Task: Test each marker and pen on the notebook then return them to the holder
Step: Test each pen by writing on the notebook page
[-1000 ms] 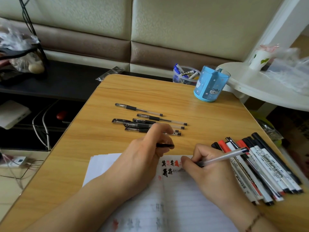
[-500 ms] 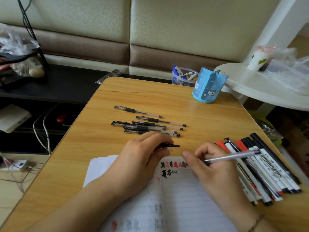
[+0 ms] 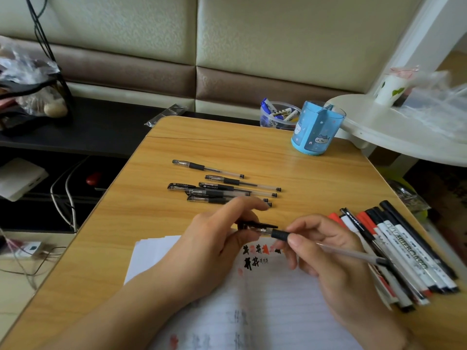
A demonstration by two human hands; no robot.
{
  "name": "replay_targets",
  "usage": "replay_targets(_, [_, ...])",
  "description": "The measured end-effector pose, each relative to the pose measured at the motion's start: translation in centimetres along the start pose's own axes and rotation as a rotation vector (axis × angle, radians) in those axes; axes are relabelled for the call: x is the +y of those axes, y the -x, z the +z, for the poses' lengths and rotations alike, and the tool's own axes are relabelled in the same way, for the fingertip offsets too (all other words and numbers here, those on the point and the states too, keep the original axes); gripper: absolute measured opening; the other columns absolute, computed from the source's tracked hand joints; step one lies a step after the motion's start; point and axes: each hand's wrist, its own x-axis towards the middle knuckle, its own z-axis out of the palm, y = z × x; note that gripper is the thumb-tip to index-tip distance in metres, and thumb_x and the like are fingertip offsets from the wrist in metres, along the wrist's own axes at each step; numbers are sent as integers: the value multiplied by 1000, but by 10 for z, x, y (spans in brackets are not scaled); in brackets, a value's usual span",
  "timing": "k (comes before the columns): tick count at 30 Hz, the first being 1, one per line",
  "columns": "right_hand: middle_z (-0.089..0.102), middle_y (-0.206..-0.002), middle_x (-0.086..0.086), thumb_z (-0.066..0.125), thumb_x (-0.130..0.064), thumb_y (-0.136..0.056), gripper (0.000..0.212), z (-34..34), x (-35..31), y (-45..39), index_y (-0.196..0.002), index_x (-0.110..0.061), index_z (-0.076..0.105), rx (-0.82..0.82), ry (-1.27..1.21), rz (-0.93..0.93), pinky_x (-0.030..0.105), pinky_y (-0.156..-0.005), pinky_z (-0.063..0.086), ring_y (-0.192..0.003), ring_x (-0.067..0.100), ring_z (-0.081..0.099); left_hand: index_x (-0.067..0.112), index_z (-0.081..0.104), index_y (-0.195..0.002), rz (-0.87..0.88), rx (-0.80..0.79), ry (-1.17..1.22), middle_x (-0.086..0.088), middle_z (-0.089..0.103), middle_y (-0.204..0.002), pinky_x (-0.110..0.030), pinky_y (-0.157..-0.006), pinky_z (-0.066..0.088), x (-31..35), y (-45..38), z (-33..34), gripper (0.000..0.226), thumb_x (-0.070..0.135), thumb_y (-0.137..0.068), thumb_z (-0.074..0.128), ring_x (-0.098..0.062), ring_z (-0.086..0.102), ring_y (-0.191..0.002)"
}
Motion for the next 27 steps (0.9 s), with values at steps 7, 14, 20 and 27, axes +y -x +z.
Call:
replay_targets(7, [71,-67,17,82,-51,-63,40,1,3,2,-84,-17,76,-4,-7,-26,14,-52,46,-50,17,60,28,57,-118,93,6,33,11,64,-88,-24,-70,51,2,1,-5,38,3,-89,59,-7,65,-78])
replay_targets(14, [73,-68,6,78,-53,-69,31,5,-1,5,-85,-27,76,7,153,-103,25,-58,55,-57,19,68,30,60,-114,71,0,85,9,67,-86,-25,-67,53,2,3,-5,33,8,-89,62,-10,66,-76])
replay_targets(20, [68,-72,-10,71,-33,-78,10,-14,-20,7,-84,-33,64,91,461,-345,27,-45,51,-57,11,63,30,62,-118,37,-34,-248,16,60,-119,-30,-91,47,-11,-5,-7,43,54,-83,60,-8,56,-110])
replay_targets(27, [64,-88,-17,52,-40,-88,27,-104,-42,7,-98,-24,71,-86,1421,-459,24,-62,53,-88,2,56,23,70,-105,-256,85,-720,3,65,-111,-47,-84,43,-41,-4,-18,24,26,-82,73,-30,55,-107])
